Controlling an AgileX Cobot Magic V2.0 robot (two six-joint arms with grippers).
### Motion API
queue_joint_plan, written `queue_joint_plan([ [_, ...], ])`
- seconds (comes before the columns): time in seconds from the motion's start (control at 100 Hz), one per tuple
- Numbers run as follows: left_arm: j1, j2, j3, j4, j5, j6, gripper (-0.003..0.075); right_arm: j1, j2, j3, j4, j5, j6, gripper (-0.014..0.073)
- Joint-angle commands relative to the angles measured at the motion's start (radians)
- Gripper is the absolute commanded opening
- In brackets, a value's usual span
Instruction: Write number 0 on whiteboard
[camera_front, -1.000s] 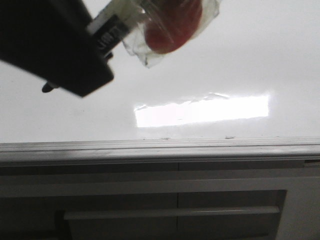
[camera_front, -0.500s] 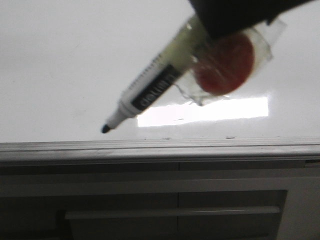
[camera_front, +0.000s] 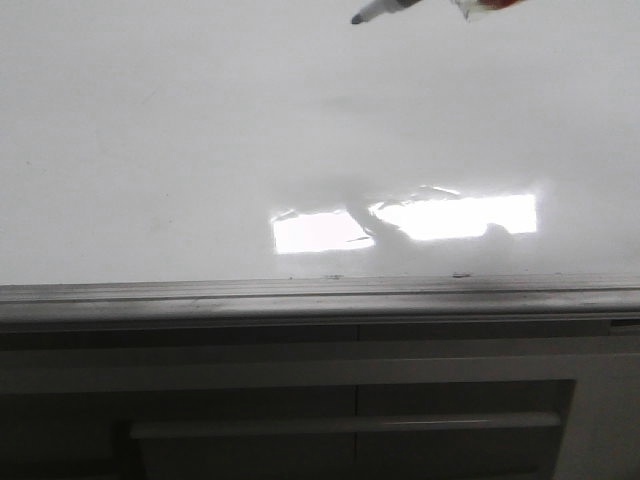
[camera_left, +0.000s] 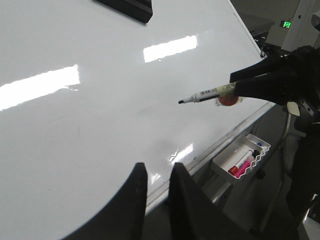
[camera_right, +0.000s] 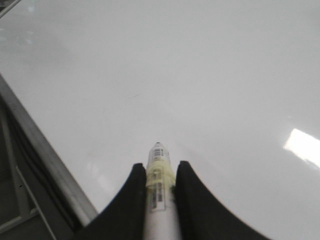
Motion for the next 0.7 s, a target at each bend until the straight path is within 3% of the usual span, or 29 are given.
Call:
queue_joint_plan([
  [0.0,-0.005,0.013,-0.019,0.037,-0.078,-0.014,0.0081,-0.005,0.042,-0.025,0.003,-0.172,-0.014,-0.0047],
  [0.12,-0.005,0.013,-0.019,0.048,-0.096,-0.014,0.0081,-0.005,0.123,-0.029,0.003,-0.273,-0.014,-0.0047],
  [0.38,-0.005,0.013,-0.019,0.050,-0.103,-0.014,0.0081,-0.005,0.290,-0.116,0.003,-0.288,-0.014,-0.0047],
  [0.69,-0.005,0.013,-0.019,0.043,-0.104,-0.014,0.0081,-0.005,0.396,-0.199,0.003,-0.162,-0.014,-0.0047],
])
